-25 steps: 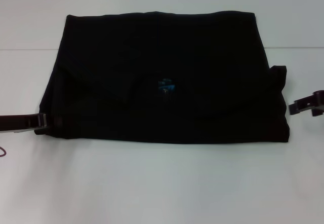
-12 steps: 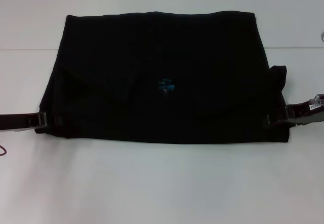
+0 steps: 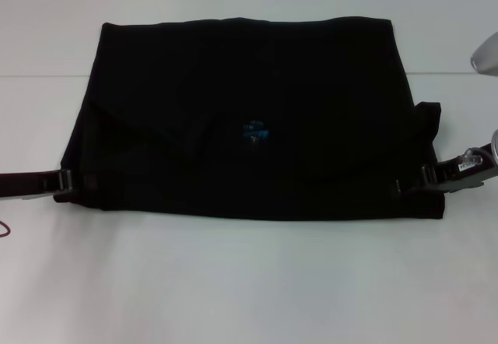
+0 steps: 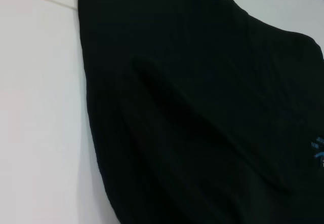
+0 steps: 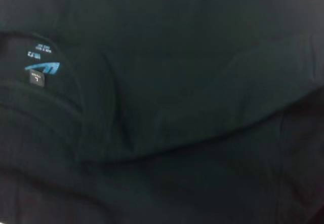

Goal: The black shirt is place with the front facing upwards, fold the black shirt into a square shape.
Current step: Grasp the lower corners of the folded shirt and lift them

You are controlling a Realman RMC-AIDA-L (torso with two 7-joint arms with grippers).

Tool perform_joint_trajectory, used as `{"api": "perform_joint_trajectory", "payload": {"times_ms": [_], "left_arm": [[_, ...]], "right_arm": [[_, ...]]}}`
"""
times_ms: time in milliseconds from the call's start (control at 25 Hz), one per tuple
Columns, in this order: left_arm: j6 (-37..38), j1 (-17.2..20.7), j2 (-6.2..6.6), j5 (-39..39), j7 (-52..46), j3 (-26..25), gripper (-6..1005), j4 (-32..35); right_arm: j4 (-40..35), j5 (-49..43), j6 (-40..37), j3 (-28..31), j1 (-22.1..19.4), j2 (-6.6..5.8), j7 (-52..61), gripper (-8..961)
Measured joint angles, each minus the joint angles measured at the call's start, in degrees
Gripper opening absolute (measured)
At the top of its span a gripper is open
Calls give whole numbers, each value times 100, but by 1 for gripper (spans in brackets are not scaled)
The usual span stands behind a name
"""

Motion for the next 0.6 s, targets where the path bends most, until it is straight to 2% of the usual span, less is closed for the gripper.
{"api": "perform_joint_trajectory", "payload": {"times_ms": [280, 600], "left_arm": [[47, 2, 5, -4, -1, -1, 44, 15], [65, 6, 5, -6, 26, -284, 44, 19]], "right_arm": [[-113, 0, -70, -162, -45, 6, -19, 710], [-117, 2, -94, -162, -46, -9, 19, 380]]}}
